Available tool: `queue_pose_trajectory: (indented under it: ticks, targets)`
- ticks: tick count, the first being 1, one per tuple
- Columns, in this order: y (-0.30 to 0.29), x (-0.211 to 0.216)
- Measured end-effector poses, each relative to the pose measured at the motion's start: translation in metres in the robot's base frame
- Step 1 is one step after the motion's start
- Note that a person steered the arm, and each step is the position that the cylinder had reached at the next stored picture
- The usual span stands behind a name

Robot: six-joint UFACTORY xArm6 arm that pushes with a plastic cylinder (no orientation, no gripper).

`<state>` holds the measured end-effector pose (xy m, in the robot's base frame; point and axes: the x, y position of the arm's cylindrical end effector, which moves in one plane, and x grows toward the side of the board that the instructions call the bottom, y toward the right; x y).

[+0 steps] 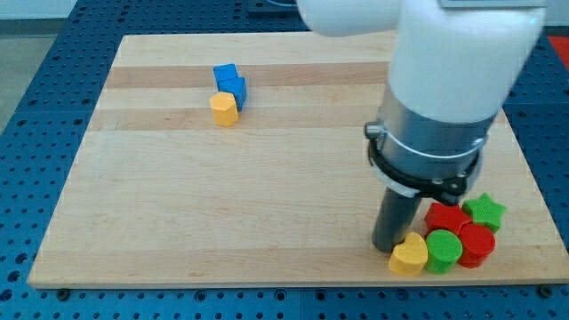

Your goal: Move the blue cube to the left center of the board

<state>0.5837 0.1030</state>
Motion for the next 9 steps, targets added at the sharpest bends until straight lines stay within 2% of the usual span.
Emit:
queue_pose_trajectory:
  ticks: [3,4,6,8,9]
  targets:
    - [-0.02,0.0]
    - [-0.033,-0.013]
    - [-0.165,-0.046]
    - [-0.134,-0.177]
    - [-0.129,-0.222]
